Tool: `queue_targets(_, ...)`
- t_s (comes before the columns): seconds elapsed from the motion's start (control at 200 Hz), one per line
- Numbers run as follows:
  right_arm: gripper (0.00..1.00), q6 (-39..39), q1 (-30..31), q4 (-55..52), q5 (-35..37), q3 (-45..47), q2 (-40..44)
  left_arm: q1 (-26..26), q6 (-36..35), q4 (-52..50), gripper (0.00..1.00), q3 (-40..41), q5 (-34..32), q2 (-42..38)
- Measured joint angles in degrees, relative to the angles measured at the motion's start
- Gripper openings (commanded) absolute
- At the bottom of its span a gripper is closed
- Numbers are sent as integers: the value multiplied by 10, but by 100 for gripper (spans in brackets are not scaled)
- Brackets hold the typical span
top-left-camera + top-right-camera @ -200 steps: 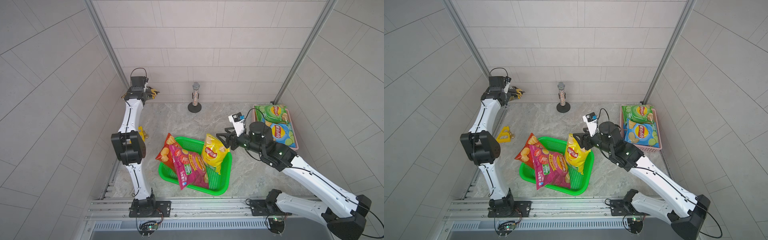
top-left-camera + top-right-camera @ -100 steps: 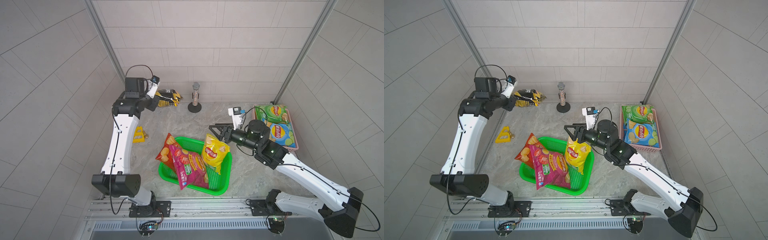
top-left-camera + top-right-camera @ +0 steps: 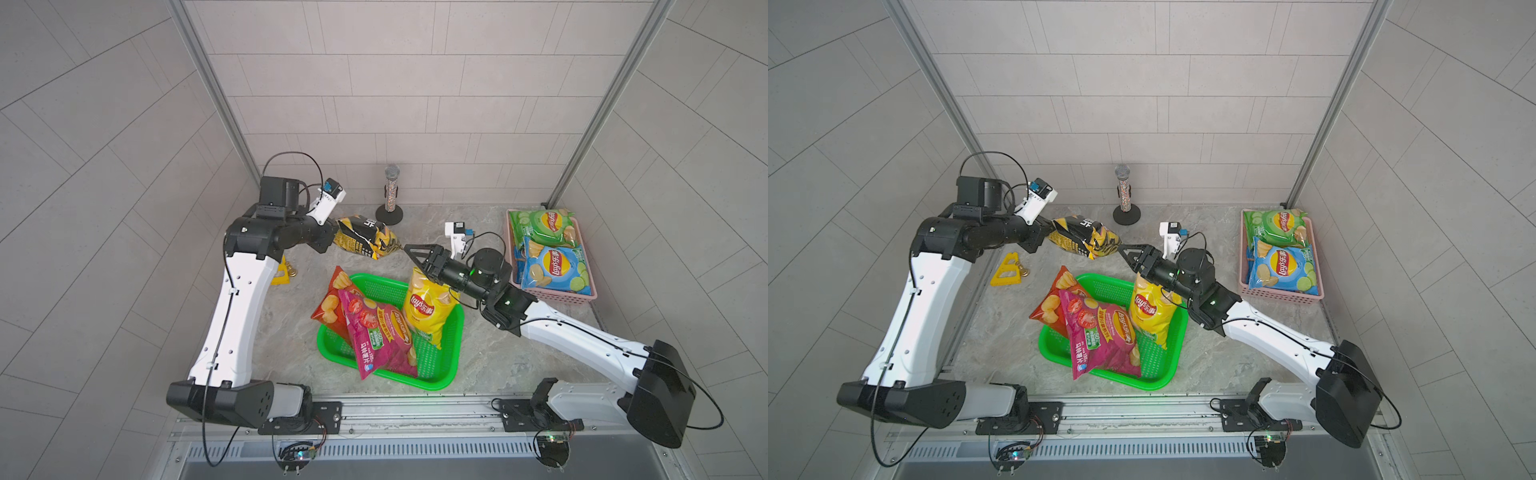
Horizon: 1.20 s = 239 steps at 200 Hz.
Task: Put the potato chips into the basket
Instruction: Pick up the potato chip from the corner of the board.
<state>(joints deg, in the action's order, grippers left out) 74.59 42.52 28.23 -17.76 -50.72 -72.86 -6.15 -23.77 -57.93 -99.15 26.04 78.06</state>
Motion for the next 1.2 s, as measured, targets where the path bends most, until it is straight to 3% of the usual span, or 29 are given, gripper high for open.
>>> queue_targets(0.355, 68, 156, 12, 149, 25, 21, -82, -4, -3, 2, 0, 17, 14, -14)
queue_targets(0.936, 63, 191, 12, 190, 47, 22, -89, -8, -7, 2, 0, 28, 36, -27)
queue_targets(1.196, 65, 191, 16, 189, 45, 22, -92, -12, -6, 6, 0, 28, 30, -27)
